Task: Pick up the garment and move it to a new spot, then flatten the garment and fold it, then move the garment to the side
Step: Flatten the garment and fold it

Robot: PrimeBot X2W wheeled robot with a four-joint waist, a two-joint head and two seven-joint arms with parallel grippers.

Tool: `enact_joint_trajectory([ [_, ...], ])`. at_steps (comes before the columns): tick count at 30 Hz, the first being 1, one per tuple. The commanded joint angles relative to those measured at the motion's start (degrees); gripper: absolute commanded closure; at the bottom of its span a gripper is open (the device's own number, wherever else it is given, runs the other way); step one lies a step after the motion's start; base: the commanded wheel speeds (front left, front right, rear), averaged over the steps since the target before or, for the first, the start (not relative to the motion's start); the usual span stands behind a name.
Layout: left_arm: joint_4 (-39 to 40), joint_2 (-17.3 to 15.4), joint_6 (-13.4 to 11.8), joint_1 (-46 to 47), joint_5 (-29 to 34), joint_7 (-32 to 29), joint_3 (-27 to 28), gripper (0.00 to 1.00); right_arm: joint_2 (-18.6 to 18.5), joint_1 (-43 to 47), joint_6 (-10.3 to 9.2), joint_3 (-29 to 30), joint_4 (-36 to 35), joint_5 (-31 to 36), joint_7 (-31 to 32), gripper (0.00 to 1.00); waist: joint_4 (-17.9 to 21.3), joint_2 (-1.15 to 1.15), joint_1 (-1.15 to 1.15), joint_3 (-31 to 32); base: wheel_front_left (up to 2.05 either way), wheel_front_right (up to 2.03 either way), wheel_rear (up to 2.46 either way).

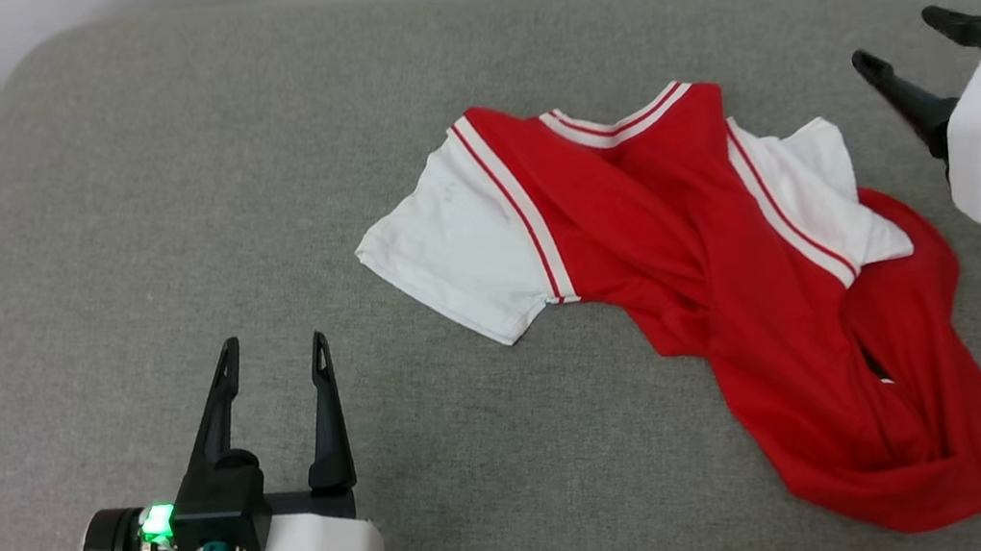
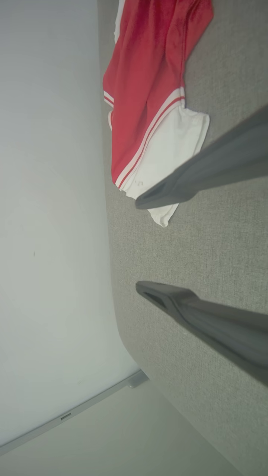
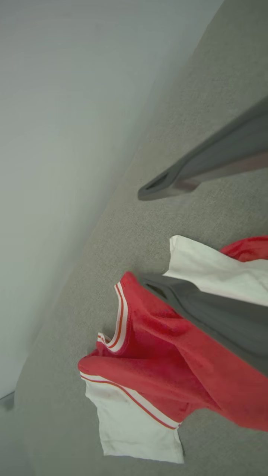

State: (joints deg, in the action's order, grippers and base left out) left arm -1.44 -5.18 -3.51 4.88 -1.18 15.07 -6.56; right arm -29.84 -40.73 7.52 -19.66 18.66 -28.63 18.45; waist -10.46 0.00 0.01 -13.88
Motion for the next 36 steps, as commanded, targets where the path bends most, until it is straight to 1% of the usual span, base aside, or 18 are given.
enact_joint_trajectory([
  [1,0.48,0.23,-0.08,1.33,0.04,0.15,0.08,0.0,-2.73,-3.28,-0.07,-3.26,0.3,-2.39,5.09,0.0,-1.22,0.0,-0.01,-2.66,0.0,0.0,0.0],
  [4,0.73,0.7,-0.11,2.38,-0.11,0.15,-0.22,0.0,-5.2,-6.36,-0.07,-8.07,1.32,-6.84,14.03,0.0,-1.87,0.0,-0.01,-4.71,0.0,0.0,0.0],
  [7,0.91,1.15,-0.03,3.59,-0.28,0.15,-0.86,0.0,-7.38,-9.6,-0.07,-10.9,2.42,-10.51,22.16,0.0,-2.71,0.0,-0.01,-6.73,0.0,0.0,0.0],
  [11,1.14,1.51,-0.32,4.91,-0.46,0.15,-1.58,0.0,-9.02,-12.72,-0.06,-14.51,3.23,-11.96,28.78,0.0,-4.0,0.0,-0.01,-9.1,0.0,0.0,0.0],
  [16,1.58,1.98,-0.73,6.43,-1.0,0.15,-2.5,0.0,-9.74,-15.82,-0.07,-17.23,5.52,-11.38,31.6,0.0,-5.71,0.0,-0.01,-11.8,0.0,0.0,0.0],
  [20,1.67,2.12,-1.07,7.32,-1.42,0.15,-3.15,0.0,-10.15,-16.64,-0.06,-18.94,6.77,-11.4,32.09,0.0,-6.92,0.0,-0.01,-13.33,0.0,0.0,0.0],
  [22,1.8,2.26,-1.63,8.01,-1.77,0.15,-3.43,0.0,-10.7,-15.11,-0.05,-21.82,7.79,-12.24,33.38,0.0,-7.61,0.0,-0.01,-14.55,0.0,0.0,0.0],
  [27,1.71,2.33,-2.29,8.49,-2.06,0.15,-3.52,0.0,-11.63,-12.61,-0.05,-24.95,9.56,-13.78,34.59,0.0,-7.91,0.0,-0.01,-15.39,0.0,0.0,0.0],
  [28,1.65,2.33,-2.39,8.54,-2.1,0.15,-3.48,0.0,-11.8,-12.59,-0.05,-25.36,9.55,-13.93,34.21,0.67,-7.86,0.0,-0.01,-15.42,0.0,0.0,0.0],
  [29,1.59,2.34,-2.5,8.53,-2.16,0.15,-3.39,0.0,-11.97,-12.76,-0.05,-25.63,9.28,-14.09,33.52,1.0,-7.77,0.0,-0.01,-15.4,0.0,0.0,0.0],
  [33,1.38,2.34,-2.71,8.38,-1.82,0.15,-3.0,0.0,-11.99,-14.98,-0.07,-24.67,8.87,-14.93,28.87,1.0,-6.82,0.0,-0.01,-14.52,0.0,0.0,0.0],
  [34,1.38,2.34,-2.71,8.38,-1.82,0.15,-3.0,0.0,-11.99,-14.98,-0.07,-24.67,8.87,-14.93,28.87,1.0,-6.82,0.0,-0.01,-14.52,0.0,0.0,0.0],
  [36,1.24,2.35,-2.6,8.09,-1.48,0.15,-2.91,0.0,-12.17,-16.33,-0.08,-23.59,8.19,-15.45,25.39,1.0,-6.26,0.0,-0.01,-13.65,0.0,0.0,0.0],
])
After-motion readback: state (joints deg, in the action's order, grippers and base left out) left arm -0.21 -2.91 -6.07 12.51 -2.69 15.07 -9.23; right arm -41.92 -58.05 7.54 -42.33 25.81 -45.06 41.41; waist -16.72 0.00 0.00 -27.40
